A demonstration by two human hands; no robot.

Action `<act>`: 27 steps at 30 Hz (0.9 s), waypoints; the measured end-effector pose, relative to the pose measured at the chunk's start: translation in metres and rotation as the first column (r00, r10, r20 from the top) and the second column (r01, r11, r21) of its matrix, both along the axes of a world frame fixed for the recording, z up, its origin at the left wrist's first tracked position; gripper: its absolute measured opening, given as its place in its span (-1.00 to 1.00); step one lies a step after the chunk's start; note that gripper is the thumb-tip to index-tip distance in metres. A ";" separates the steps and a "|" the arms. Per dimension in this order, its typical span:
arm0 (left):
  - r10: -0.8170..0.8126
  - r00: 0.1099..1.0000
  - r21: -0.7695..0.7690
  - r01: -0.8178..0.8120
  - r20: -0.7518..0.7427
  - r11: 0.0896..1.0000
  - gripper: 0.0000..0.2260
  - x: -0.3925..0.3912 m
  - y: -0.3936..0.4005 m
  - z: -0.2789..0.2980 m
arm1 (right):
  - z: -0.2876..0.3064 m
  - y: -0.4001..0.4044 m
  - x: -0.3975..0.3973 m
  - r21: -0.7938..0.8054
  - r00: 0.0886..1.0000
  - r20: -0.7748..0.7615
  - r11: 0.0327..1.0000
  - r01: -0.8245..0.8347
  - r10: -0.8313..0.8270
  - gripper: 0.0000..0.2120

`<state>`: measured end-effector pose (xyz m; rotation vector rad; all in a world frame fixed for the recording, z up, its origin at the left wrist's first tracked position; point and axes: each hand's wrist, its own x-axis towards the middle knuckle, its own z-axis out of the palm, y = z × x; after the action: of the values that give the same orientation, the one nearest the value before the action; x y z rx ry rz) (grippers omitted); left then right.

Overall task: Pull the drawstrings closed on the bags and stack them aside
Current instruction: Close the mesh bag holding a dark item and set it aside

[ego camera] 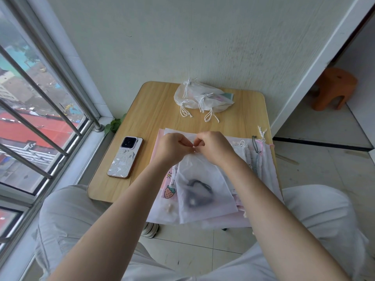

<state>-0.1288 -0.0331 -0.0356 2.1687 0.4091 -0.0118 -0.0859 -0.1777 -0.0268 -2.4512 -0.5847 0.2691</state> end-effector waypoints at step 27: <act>-0.103 0.971 0.204 0.058 0.218 0.977 -0.93 -0.010 -0.005 -0.012 | -0.022 -0.015 0.020 0.393 0.473 -0.864 0.817 0.421 0.173 -0.81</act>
<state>-0.1389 -0.0380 -0.0479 2.3477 0.1957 0.2389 -0.0663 -0.1925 -0.0492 -1.4262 0.0353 1.0600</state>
